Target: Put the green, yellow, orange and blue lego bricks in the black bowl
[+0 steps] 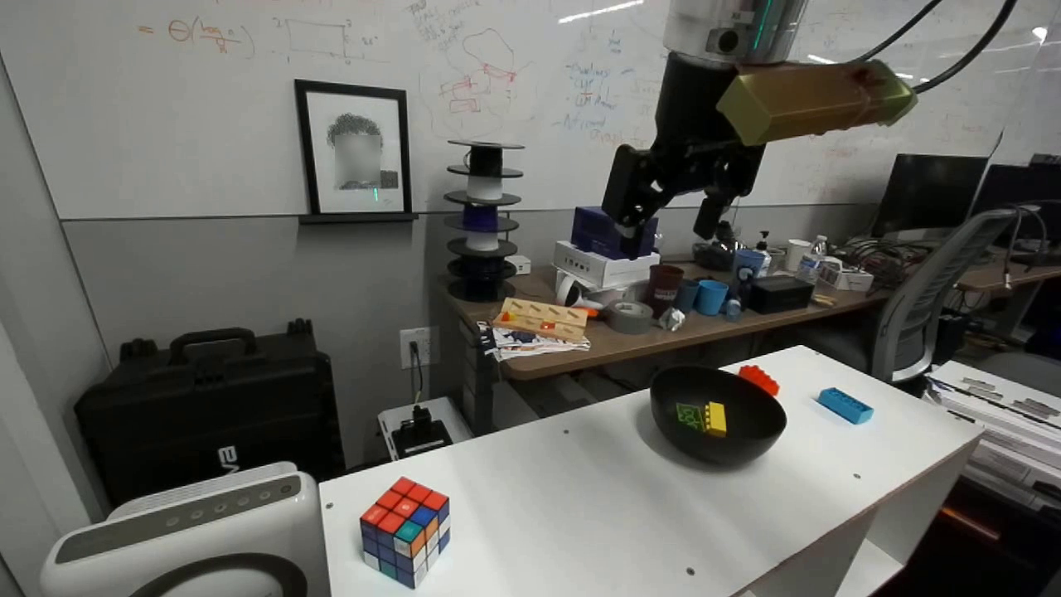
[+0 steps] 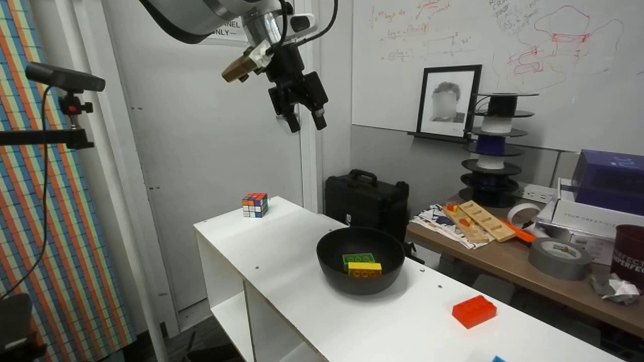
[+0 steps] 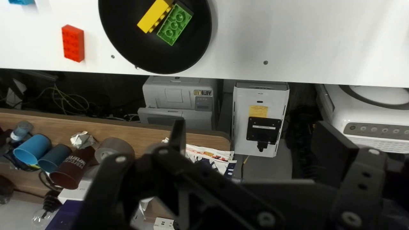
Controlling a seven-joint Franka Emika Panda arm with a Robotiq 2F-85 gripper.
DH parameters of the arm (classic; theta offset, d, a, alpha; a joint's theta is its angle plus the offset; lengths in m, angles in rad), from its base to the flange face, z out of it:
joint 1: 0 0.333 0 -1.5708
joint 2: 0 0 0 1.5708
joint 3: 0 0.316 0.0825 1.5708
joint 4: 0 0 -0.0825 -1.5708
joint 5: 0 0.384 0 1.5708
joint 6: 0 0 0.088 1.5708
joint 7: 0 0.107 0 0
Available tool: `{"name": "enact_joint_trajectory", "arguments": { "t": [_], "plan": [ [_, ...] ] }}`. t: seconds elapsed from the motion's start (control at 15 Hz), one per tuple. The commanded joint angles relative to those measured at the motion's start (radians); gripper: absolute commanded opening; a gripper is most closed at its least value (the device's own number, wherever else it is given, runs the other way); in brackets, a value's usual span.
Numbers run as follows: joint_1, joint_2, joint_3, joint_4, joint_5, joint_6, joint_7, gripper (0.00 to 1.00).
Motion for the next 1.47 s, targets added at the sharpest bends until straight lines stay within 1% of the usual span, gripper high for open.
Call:
{"name": "enact_joint_trajectory", "arguments": {
  "t": [0.0,0.2,0.33,0.4,0.6,0.67,0.8,0.93,1.07,1.2,1.33,1.4],
  "plan": [
    [-0.070,-0.031,0.011,0.002,0.001,0.022,-0.051,1.00],
    [-0.180,-0.066,0.027,-0.039,0.131,0.085,-0.149,1.00],
    [-0.251,-0.080,0.020,-0.068,0.228,0.146,-0.192,1.00],
    [-0.278,-0.080,0.006,-0.086,0.256,0.208,-0.183,1.00],
    [-0.365,-0.067,-0.009,-0.127,0.367,0.319,-0.204,1.00],
    [-0.382,-0.066,-0.022,-0.141,0.382,0.345,-0.198,1.00],
    [-0.434,-0.049,-0.017,-0.155,0.461,0.366,-0.225,1.00],
    [-0.476,-0.033,-0.008,-0.147,0.530,0.324,-0.261,1.00],
    [-0.534,0.001,0.016,-0.116,0.620,0.254,-0.339,1.00],
    [-0.558,0.035,0.004,-0.083,0.641,0.179,-0.379,1.00],
    [-0.563,0.086,-0.027,-0.049,0.598,0.147,-0.392,1.00],
    [-0.569,0.106,-0.031,-0.035,0.594,0.136,-0.397,1.00]
  ]
}}
